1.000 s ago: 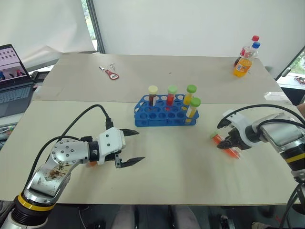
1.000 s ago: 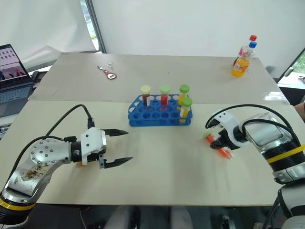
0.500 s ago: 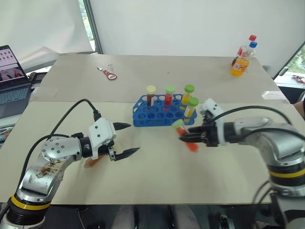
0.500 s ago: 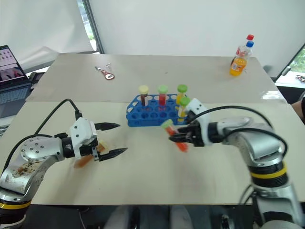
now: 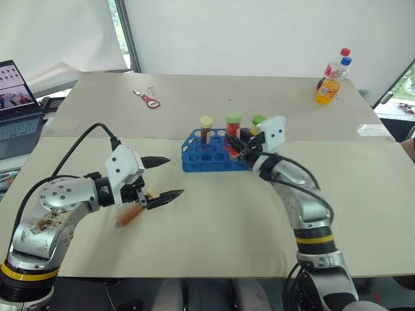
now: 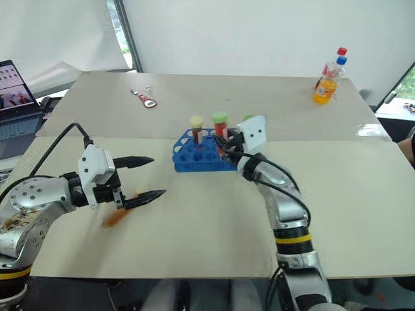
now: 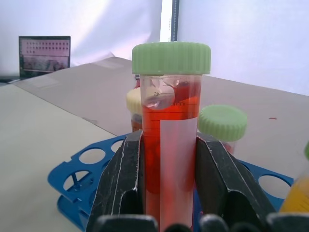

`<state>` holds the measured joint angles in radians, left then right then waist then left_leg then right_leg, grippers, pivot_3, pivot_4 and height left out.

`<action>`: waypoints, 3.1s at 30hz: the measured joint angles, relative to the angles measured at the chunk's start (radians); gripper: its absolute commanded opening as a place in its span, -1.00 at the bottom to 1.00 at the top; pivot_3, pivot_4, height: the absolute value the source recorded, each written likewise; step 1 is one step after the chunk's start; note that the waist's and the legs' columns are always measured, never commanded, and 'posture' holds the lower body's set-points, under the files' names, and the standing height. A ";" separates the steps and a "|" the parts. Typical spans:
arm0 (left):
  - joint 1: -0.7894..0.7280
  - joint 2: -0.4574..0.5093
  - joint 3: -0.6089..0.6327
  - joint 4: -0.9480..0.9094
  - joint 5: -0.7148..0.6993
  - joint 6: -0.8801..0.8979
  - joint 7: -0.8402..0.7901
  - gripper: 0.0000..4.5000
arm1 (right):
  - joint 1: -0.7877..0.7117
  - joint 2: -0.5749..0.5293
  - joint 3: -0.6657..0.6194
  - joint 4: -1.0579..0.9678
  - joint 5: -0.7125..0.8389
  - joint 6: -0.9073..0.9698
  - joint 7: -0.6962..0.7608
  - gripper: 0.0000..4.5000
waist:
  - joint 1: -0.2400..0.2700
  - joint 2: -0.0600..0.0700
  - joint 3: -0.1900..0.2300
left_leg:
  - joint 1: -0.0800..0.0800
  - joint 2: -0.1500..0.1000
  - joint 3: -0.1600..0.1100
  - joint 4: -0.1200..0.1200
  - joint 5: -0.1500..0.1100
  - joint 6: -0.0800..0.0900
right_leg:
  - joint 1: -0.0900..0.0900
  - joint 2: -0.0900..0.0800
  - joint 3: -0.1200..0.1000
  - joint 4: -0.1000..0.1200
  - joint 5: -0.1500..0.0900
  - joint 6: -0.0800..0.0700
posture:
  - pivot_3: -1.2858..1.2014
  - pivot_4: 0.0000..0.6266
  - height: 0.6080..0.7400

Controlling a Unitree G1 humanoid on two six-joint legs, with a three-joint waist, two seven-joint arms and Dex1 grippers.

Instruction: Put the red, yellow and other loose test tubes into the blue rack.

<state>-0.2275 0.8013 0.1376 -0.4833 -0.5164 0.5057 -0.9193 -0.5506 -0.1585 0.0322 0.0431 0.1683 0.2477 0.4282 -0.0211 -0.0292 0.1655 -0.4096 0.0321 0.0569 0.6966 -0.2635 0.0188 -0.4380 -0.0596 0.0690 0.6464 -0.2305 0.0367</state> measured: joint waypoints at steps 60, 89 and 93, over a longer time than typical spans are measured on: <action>-0.133 0.308 -0.338 0.143 0.169 0.470 0.076 1.00 | 0.082 -0.644 0.032 -0.613 0.604 0.578 0.590 0.66 | 0.014 -0.004 0.002 | 0.001 0.000 0.001 0.000 0.000 0.001 | 0.001 0.000 0.000 -0.001 -0.002 -0.002 | 0.03 -0.52 0.89; -0.568 -0.330 -0.242 0.611 0.178 -0.099 0.005 -0.61 | 0.340 -0.892 -0.288 -0.820 0.737 0.735 0.322 0.68 | 0.039 -0.006 0.002 | -0.007 -0.001 -0.003 0.011 -0.001 0.002 | 0.002 0.000 -0.002 -0.001 0.000 0.001 | 0.03 -0.52 0.89; -0.596 -0.471 -0.236 0.807 0.220 -0.316 0.047 -0.61 | 0.354 -0.851 -0.323 -0.855 0.730 0.754 0.193 0.68 | 0.023 -0.006 0.002 | -0.007 -0.001 -0.003 0.013 -0.002 0.004 | 0.002 0.000 0.000 -0.001 0.000 0.002 | 0.03 -0.52 0.89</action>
<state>-0.8235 0.3308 -0.0988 0.3238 -0.2961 0.1901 -0.8726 -0.1966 -1.0096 -0.2908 -0.8123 0.8980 1.0013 0.6208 0.0017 -0.0348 0.1677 -0.4163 0.0307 0.0540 0.7096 -0.2655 0.0226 -0.4365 -0.0596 0.0693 0.6456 -0.2304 0.0384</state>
